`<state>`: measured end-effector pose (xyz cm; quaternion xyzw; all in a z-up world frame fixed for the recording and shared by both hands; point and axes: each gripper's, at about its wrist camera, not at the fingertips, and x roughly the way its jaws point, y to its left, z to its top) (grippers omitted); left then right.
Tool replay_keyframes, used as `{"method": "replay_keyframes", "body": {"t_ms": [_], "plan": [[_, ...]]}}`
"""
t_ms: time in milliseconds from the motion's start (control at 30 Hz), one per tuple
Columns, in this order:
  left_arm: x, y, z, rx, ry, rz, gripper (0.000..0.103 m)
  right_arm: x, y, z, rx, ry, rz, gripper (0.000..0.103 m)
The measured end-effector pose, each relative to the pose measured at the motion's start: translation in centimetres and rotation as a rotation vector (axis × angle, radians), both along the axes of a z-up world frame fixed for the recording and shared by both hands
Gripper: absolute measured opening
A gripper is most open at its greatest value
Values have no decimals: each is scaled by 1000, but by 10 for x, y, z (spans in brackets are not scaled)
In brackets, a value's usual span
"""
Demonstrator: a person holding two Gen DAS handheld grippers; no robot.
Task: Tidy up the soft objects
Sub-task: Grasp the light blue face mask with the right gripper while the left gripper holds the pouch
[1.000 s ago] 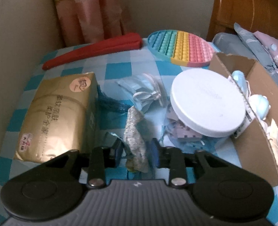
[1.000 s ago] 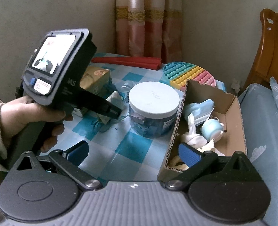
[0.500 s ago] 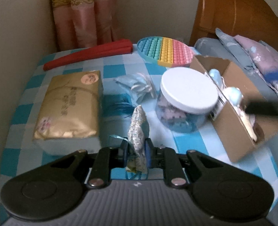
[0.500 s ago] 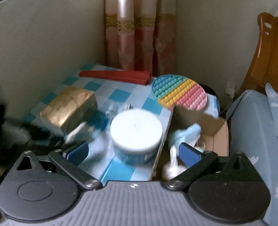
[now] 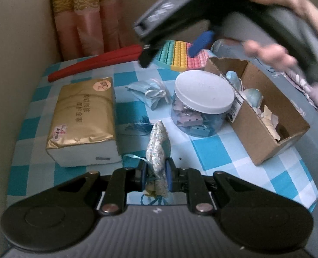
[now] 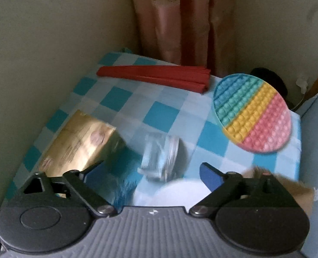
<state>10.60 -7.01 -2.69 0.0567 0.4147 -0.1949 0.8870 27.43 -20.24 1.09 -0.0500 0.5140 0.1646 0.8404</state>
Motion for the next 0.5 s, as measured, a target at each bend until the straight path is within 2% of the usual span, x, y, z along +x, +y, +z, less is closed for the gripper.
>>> {"method": "replay_keyframes", "body": {"t_ms": [67, 133, 200, 400, 500], "plan": [[1, 0, -1, -1, 3, -1, 16, 19, 7, -10, 0, 48, 6, 93], [2, 1, 0, -3, 5, 1, 16, 33, 11, -22, -12, 104, 0, 86], [3, 1, 0, -6, 3, -2, 16, 44, 13, -33, -12, 146, -4, 85], [6, 0, -5, 1, 13, -8, 16, 63, 19, -51, -26, 203, -6, 82], [8, -2, -8, -2, 24, -13, 16, 69, 25, -63, -63, 223, -5, 75]]}}
